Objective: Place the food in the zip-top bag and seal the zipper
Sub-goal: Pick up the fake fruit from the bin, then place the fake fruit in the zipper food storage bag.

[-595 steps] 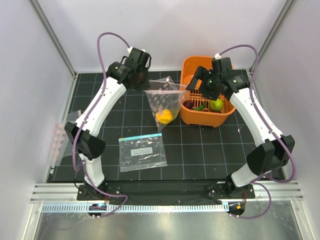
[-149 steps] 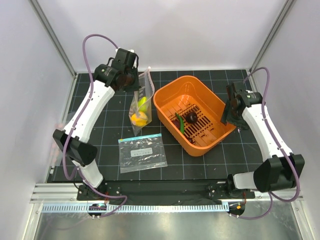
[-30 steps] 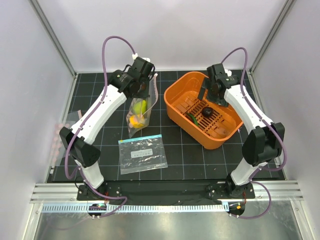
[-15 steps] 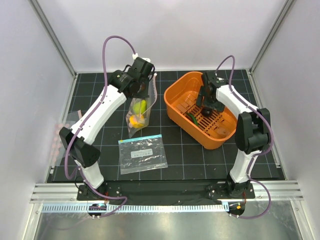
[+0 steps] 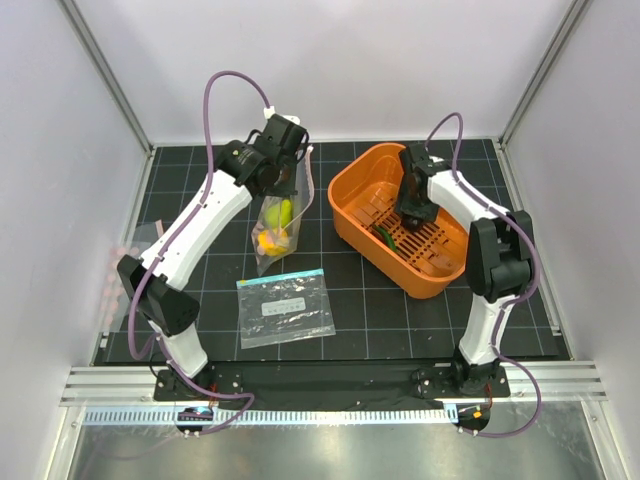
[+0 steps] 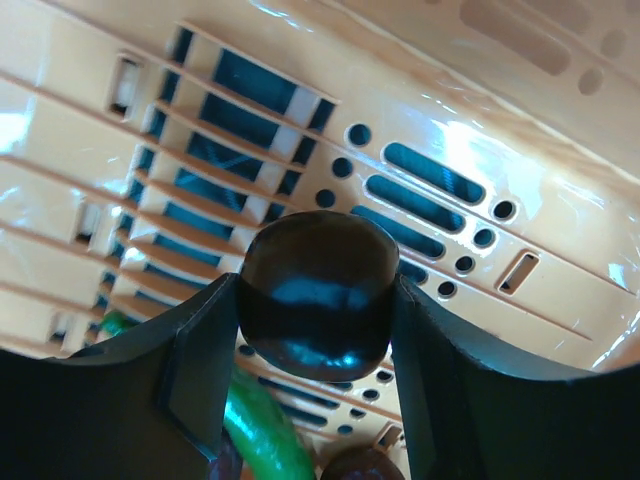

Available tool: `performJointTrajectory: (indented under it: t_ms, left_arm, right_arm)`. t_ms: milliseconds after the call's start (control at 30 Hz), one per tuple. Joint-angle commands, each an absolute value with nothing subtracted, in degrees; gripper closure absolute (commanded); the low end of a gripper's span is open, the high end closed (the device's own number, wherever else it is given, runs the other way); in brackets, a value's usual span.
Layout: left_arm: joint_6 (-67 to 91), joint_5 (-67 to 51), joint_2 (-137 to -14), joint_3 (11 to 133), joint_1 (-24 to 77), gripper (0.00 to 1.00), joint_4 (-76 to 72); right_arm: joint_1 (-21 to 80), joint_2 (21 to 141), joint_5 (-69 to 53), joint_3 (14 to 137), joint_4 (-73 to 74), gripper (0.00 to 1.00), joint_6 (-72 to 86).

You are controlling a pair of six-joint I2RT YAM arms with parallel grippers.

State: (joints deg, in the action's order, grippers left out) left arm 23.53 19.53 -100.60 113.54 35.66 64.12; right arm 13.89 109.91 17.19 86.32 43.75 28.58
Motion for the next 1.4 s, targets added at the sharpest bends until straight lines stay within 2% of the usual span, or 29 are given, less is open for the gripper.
performJointTrajectory:
  t_ms: [0,267,367,567,800,1267,1367]
  left_arm:
    - [23.12,20.57,-98.00,113.73,35.51,0.98,63.19]
    - [23.38,19.16,-98.70,114.08,35.51,0.99,63.02]
    - [23.64,18.90,-98.26,113.38,35.51,0.99,62.84]
    - [24.52,17.67,-97.82,113.55,35.51,0.99,62.14]
    - [27.51,14.51,-96.24,112.24,35.16,0.99,60.56]
    - [29.97,15.03,-90.97,108.20,34.10,0.98,59.06]
    - [30.06,15.03,-90.62,107.58,33.93,0.98,58.97]
  right_arm:
    - [13.80,103.28,14.26,88.06,41.57,0.82,26.63]
    - [19.59,92.99,0.28,98.07,36.39,0.85,22.67]
    - [21.00,92.11,-8.57,100.98,32.36,0.86,26.44]
    - [26.52,92.72,-16.07,102.48,23.12,0.93,35.41]
    - [34.00,94.92,-17.05,101.78,21.09,0.94,37.53]
    - [40.34,98.09,-14.77,98.70,23.73,0.97,37.35]
    - [41.22,97.74,-13.63,98.44,25.05,0.64,36.21]
